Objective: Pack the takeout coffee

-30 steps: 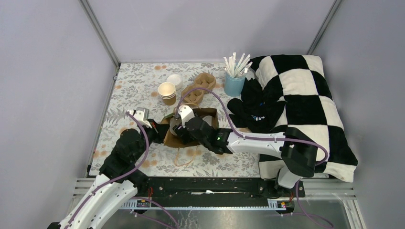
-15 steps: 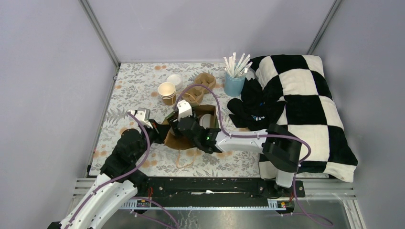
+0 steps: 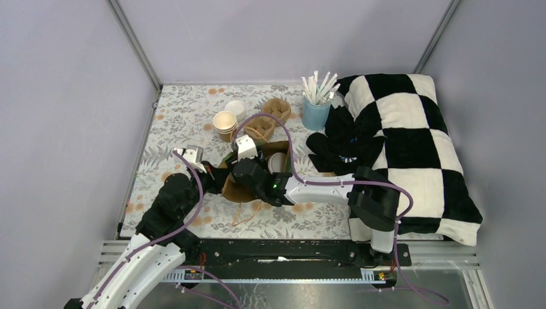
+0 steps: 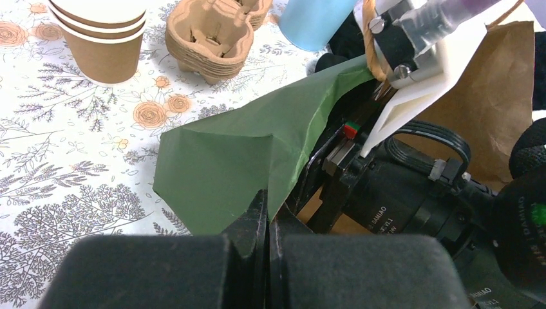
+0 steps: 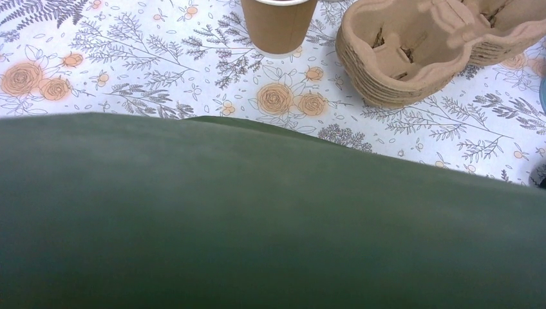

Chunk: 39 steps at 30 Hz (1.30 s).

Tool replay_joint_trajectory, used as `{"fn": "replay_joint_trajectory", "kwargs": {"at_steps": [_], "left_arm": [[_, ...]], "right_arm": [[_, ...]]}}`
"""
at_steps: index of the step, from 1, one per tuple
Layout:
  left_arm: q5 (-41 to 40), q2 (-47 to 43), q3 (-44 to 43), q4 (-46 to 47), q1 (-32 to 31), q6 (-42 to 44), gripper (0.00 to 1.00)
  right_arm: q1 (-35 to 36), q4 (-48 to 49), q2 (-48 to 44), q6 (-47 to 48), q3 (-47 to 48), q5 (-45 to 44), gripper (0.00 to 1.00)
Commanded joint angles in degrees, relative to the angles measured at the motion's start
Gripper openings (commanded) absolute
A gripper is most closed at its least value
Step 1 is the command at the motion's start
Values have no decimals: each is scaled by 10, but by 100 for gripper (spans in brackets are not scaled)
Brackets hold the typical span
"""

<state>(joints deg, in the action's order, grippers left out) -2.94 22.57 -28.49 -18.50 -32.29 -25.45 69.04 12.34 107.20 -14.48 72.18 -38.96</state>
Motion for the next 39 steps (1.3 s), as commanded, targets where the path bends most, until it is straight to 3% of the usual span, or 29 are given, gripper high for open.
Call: {"fn": "replay_joint_trajectory", "kwargs": {"at_steps": [1,7,14,19,24,39], "left_arm": [[27,6,-2,31,-3,1,0],[26,9,-4,28,-3,1,0],[14,12,-8,17,-3,1,0],[8,19,-16,3,-3,-3,0],[6,25,-26,-15,-3,-5,0],[-27,51,-50,-63,-4,-5,0]], "right_arm": [[6,-28,21,-12,9,-5,70],[6,-28,25,8,32,-14,58],[6,23,-21,38,-10,32,29],[4,82,-51,73,-54,76,20],[-5,128,-75,81,-91,114,0],[-51,293,-87,40,-174,238,0]]}}
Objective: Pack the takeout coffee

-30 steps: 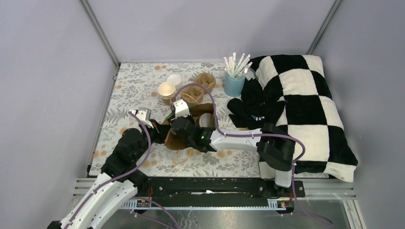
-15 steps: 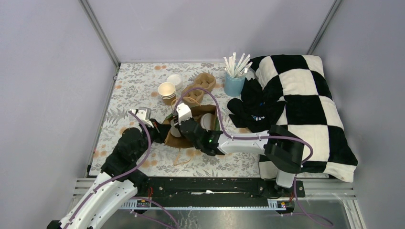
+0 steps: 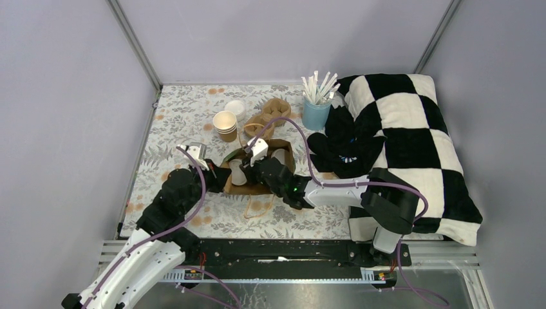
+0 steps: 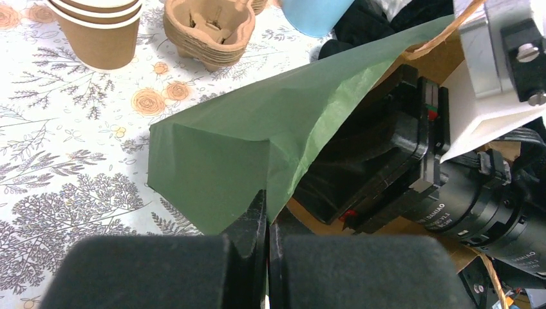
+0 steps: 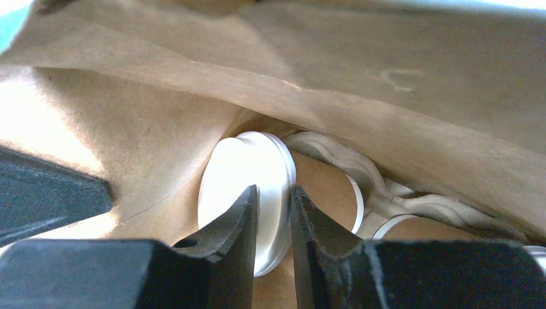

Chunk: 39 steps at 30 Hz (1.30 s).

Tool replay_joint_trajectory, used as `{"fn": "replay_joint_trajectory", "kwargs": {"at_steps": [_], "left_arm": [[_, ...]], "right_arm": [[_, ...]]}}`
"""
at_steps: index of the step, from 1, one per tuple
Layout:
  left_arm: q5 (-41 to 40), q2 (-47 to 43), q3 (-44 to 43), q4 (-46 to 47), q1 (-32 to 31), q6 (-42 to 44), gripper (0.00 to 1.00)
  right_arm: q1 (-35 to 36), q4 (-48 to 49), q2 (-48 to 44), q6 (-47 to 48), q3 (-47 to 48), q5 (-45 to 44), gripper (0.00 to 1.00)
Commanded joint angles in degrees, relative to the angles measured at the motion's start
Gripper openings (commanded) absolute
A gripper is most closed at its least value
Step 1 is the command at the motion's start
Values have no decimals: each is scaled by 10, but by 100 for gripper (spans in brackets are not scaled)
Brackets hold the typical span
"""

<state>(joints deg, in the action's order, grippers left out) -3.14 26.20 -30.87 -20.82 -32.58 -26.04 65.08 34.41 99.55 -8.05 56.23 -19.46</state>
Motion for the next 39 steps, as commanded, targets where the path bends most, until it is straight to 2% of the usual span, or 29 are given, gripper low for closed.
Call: {"fn": "replay_joint_trajectory", "kwargs": {"at_steps": [1,7,10,15,18,21,22,27,32,34,36,39], "left_arm": [[-38,18,-31,-49,-1,0,0],[-67,35,-39,-66,-1,-5,0],[-82,46,-42,-70,-1,-5,0],[-81,42,-41,-70,-1,-8,0],[-81,43,-40,-69,-1,-11,0],[-81,39,-39,-69,-1,-13,0],[-81,38,-39,-69,-1,-13,0],[-80,38,-37,-66,-1,-15,0],[-80,38,-34,-63,-1,-15,0],[-78,40,-35,-62,-2,-13,0],[-76,41,-35,-63,-1,-10,0],[-76,40,-37,-63,-2,-7,0]], "right_arm": [[-14,80,-10,-29,-19,48,0],[-18,75,-15,-18,-26,96,0],[-18,42,-15,7,-19,95,0],[-19,-17,-21,11,-22,-21,0],[-20,-94,-20,2,1,-71,9],[-20,-158,-28,3,16,-123,25],[-20,-181,-28,8,25,-133,27],[-20,-282,-19,22,70,-163,27],[-20,-333,0,27,91,-174,28],[-20,-331,0,44,87,-152,29],[-20,-288,-18,73,57,-118,28],[-24,-303,-21,87,50,-140,24]]}}
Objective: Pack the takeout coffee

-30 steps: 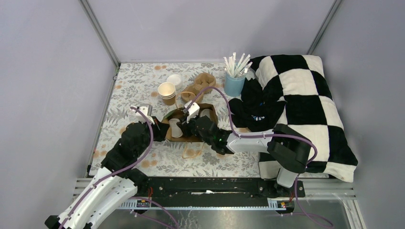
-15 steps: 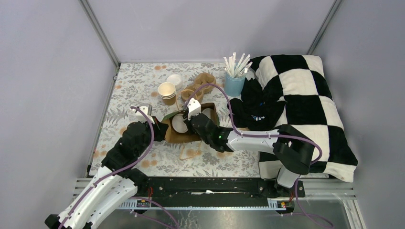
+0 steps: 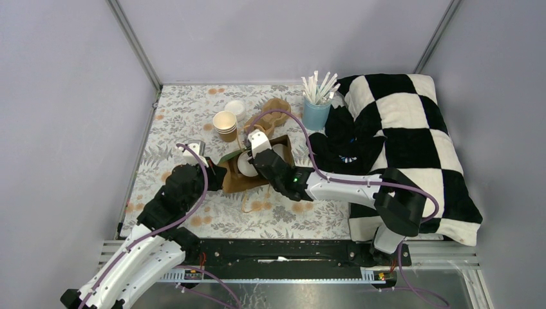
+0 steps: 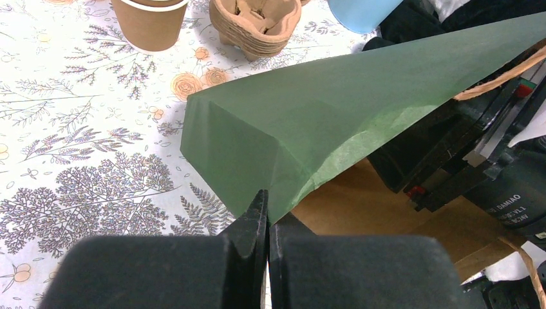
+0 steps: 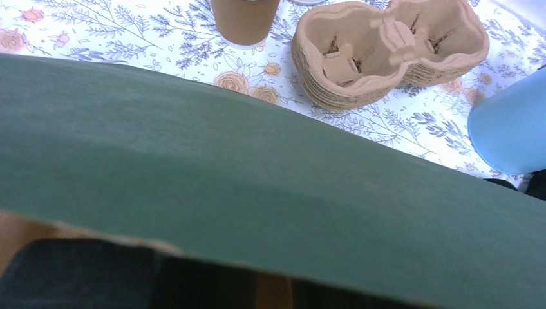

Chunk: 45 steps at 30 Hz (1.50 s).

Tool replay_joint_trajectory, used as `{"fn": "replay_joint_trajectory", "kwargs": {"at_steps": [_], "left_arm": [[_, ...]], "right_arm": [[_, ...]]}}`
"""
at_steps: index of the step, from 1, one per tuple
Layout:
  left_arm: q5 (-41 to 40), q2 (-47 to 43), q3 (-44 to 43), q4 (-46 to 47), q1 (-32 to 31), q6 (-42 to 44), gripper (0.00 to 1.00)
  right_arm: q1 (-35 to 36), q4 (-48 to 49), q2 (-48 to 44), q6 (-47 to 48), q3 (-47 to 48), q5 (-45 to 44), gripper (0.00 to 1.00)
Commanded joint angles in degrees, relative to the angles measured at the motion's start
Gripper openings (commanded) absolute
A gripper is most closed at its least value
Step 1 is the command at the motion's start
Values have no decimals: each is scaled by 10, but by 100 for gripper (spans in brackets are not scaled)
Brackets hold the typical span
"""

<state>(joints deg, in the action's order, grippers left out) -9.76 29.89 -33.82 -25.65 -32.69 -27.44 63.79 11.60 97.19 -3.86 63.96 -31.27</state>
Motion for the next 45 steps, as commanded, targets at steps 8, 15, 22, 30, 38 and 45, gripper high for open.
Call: {"fn": "replay_joint_trajectory", "kwargs": {"at_steps": [8,15,22,30,38,45], "left_arm": [[-10,3,-3,-10,-1,7,0],[1,5,-2,-4,-1,10,0],[-2,2,-3,-6,0,14,0],[-3,6,-8,-4,0,24,0],[20,21,-15,6,0,33,0],[50,30,11,37,0,13,0]], "right_arm": [[-18,-123,4,59,-10,-53,28],[-18,-58,43,66,16,-6,34],[-20,-85,37,50,40,-74,50],[-23,-35,-46,34,-21,-8,75],[-31,-44,-45,-9,-14,49,84],[-32,-56,-49,-29,-10,60,82]]}}
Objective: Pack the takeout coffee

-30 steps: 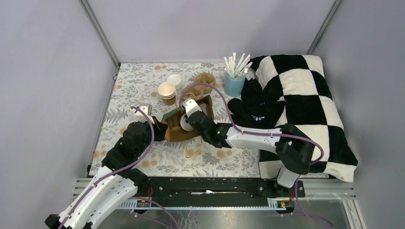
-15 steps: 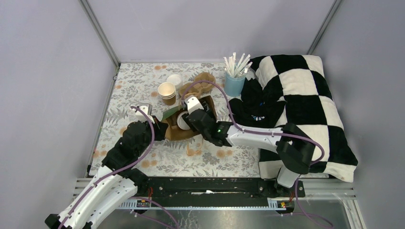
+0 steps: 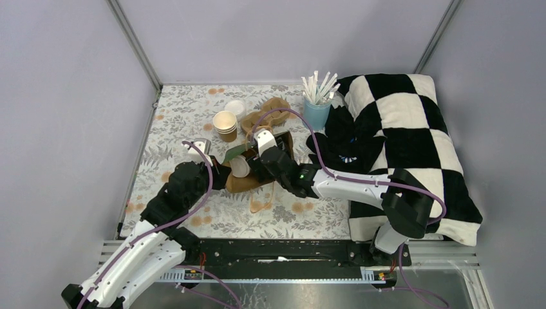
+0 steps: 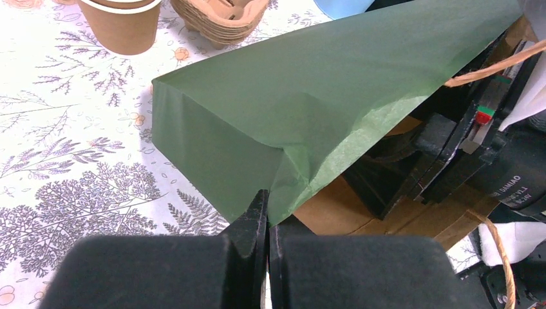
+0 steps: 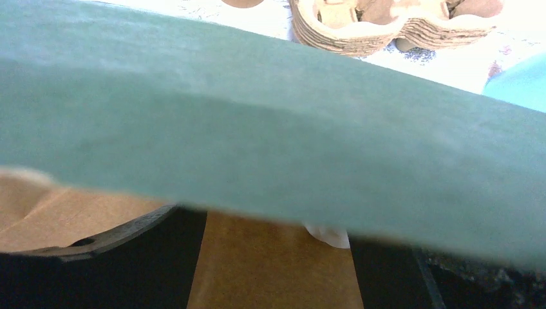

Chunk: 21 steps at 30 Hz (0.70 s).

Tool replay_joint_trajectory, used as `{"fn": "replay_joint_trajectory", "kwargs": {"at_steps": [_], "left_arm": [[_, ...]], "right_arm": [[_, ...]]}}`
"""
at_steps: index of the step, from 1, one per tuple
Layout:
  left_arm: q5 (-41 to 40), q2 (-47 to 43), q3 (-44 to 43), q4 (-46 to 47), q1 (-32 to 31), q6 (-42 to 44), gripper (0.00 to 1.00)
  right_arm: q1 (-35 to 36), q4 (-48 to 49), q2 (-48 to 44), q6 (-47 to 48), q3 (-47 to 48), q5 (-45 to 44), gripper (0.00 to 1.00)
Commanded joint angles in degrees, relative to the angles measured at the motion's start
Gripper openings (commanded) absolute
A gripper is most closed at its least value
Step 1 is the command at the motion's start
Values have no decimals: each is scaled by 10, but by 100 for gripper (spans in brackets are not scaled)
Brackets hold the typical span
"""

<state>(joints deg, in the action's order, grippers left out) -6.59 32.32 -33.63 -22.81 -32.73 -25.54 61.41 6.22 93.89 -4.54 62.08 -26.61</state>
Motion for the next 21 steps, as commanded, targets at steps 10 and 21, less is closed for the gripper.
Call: {"fn": "replay_joint_trajectory", "kwargs": {"at_steps": [10,21], "left_arm": [[19,-1,10,9,0,-7,0],[28,-3,7,13,1,-3,0]], "right_arm": [[-3,115,3,-69,3,94,89],[3,190,87,14,34,106,79]]}}
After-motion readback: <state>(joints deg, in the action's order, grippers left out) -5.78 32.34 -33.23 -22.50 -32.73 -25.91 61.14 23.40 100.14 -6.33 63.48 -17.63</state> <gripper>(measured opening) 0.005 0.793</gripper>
